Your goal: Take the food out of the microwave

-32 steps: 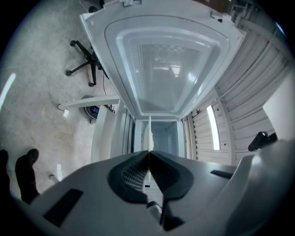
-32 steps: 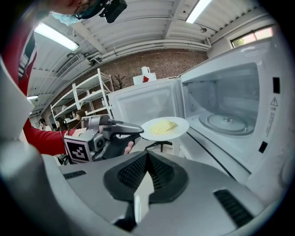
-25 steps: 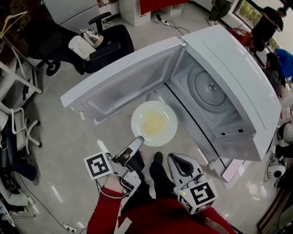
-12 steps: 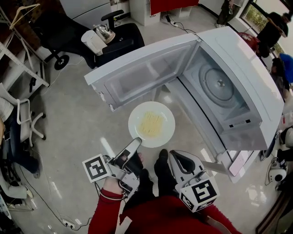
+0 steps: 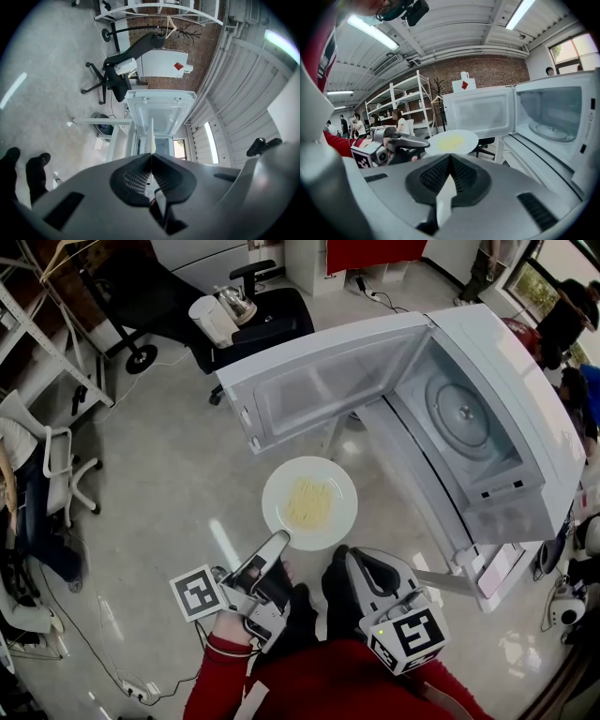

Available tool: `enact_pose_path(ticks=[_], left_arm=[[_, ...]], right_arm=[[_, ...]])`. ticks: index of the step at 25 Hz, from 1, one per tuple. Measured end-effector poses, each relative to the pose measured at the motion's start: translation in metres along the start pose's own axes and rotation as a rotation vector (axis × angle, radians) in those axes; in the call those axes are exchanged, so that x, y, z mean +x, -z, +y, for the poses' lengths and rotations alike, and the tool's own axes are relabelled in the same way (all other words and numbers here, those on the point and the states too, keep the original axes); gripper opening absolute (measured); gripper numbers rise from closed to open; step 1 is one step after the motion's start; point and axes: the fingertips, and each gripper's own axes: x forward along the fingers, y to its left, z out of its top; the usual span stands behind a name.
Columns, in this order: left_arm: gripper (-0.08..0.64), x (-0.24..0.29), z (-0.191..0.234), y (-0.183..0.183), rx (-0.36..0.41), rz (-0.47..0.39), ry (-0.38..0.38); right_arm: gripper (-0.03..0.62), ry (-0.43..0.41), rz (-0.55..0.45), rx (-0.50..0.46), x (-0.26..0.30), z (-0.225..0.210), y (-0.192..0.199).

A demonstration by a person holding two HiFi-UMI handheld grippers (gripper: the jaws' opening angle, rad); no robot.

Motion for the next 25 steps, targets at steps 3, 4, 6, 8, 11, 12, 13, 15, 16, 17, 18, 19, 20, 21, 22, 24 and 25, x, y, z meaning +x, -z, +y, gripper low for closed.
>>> enact_pose_path(ticks=[3,4,6,8,11,12,13,15,16,17,18,19,20,21,22,24,25], left_arm=[[0.015,-0.012,0.000,-0.001,0.001,-0.015,0.000],[0.015,-0.016,0.000,-0.001,0.002,-0.021,0.001],[0.015,-0.024,0.000,-0.003,0.006,-0.033,0.002],[0.015,-0.031,0.000,-0.005,0.009,-0.044,0.004],[0.015,-0.041,-0.001,-0.006,0.013,-0.059,0.009],[0.015,-0.043,-0.001,-0.006,0.015,-0.063,0.010],[0.015,-0.046,-0.001,-0.006,0.016,-0.066,0.011],[0.015,-0.051,-0.001,-0.006,0.016,-0.073,0.012],[0.015,-0.054,-0.001,-0.006,0.016,-0.076,0.011],[0.015,-0.057,-0.001,-0.006,0.015,-0.080,0.012],[0.015,-0.060,0.000,-0.006,0.015,-0.084,0.012],[0.015,-0.063,0.000,-0.006,0.016,-0.088,0.013],[0.015,-0.066,0.000,-0.007,0.016,-0.093,0.013],[0.015,-0.069,0.000,-0.007,0.017,-0.098,0.014],[0.015,-0.073,0.001,-0.007,0.017,-0.104,0.015],[0.015,-0.079,0.001,-0.008,0.016,-0.115,0.016],[0.015,-0.082,0.001,-0.008,0.016,-0.120,0.016]], right_arm=[[0.011,-0.016,-0.003,-0.013,0.002,0.008,-0.001],[0.011,-0.021,-0.004,-0.016,0.003,0.011,-0.001],[0.011,-0.032,-0.007,-0.023,0.004,0.017,-0.001],[0.011,-0.041,-0.008,-0.030,0.005,0.023,-0.001],[0.011,-0.056,-0.008,-0.039,0.006,0.031,0.000],[0.011,-0.061,-0.007,-0.042,0.006,0.033,0.000],[0.011,-0.065,-0.007,-0.044,0.006,0.035,0.000],[0.011,-0.075,-0.008,-0.047,0.007,0.040,0.000],[0.011,-0.079,-0.008,-0.050,0.007,0.043,0.000],[0.011,-0.084,-0.009,-0.053,0.008,0.046,0.001],[0.011,-0.089,-0.010,-0.056,0.008,0.049,0.001],[0.011,-0.094,-0.010,-0.059,0.008,0.051,0.001],[0.011,-0.098,-0.010,-0.061,0.009,0.053,0.001],[0.011,-0.103,-0.010,-0.064,0.009,0.056,0.002],[0.011,-0.107,-0.009,-0.066,0.009,0.058,0.002],[0.011,-0.119,-0.007,-0.070,0.010,0.063,0.003],[0.011,-0.125,-0.007,-0.073,0.010,0.066,0.004]])
